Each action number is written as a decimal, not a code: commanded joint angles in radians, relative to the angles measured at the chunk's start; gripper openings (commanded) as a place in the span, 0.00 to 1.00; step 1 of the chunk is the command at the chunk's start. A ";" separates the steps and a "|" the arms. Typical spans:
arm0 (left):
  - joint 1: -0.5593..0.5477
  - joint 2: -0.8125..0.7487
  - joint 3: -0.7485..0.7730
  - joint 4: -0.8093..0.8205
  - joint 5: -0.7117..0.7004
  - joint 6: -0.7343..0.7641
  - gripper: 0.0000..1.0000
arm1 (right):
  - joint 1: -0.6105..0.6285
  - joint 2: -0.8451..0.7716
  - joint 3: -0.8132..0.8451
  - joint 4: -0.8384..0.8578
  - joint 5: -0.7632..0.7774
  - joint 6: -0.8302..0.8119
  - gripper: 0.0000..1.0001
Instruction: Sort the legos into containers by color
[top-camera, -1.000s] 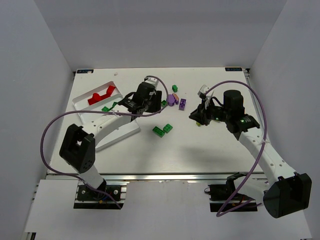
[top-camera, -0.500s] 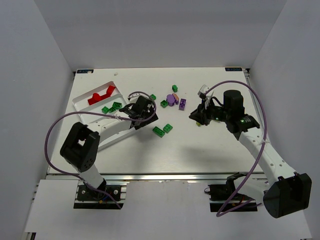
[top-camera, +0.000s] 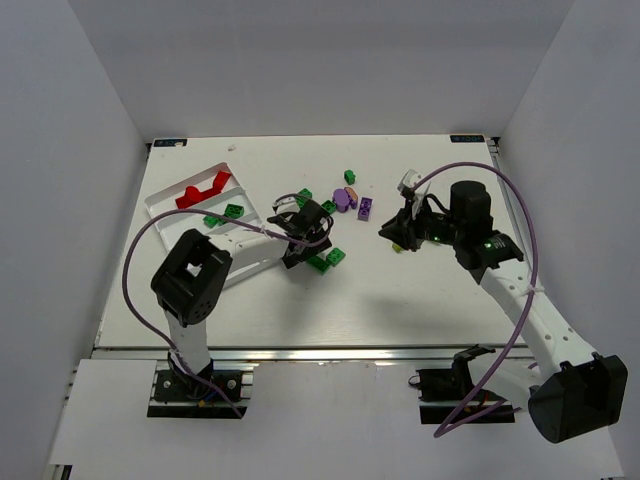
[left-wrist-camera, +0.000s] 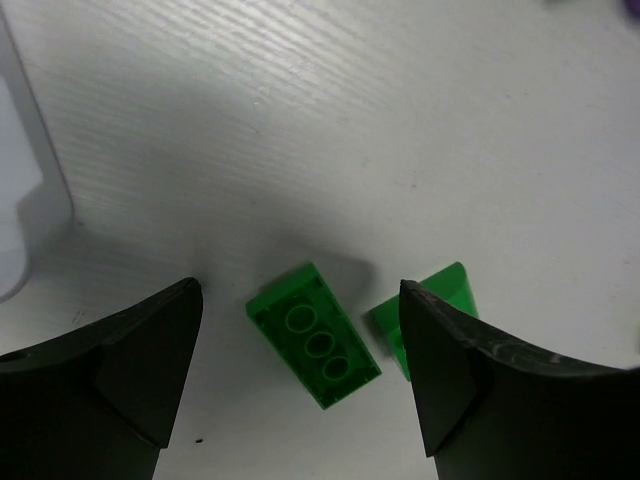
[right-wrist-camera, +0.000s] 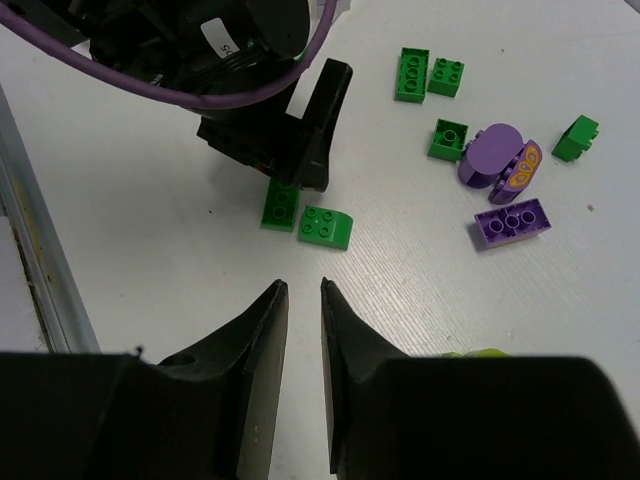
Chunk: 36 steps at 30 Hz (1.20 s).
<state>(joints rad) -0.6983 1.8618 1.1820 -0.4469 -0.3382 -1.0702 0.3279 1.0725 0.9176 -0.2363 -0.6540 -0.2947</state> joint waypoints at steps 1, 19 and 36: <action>-0.009 0.003 0.041 -0.038 -0.030 -0.033 0.89 | 0.005 -0.031 0.000 0.018 -0.003 0.003 0.26; -0.081 0.105 0.125 -0.271 -0.136 -0.031 0.87 | 0.008 -0.078 -0.008 0.028 -0.010 0.005 0.26; -0.179 0.126 0.127 -0.234 -0.102 -0.028 0.72 | 0.011 -0.098 -0.014 0.040 -0.009 0.006 0.25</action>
<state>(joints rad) -0.8658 1.9823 1.3445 -0.6868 -0.4908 -1.0809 0.3359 0.9897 0.9173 -0.2321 -0.6548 -0.2928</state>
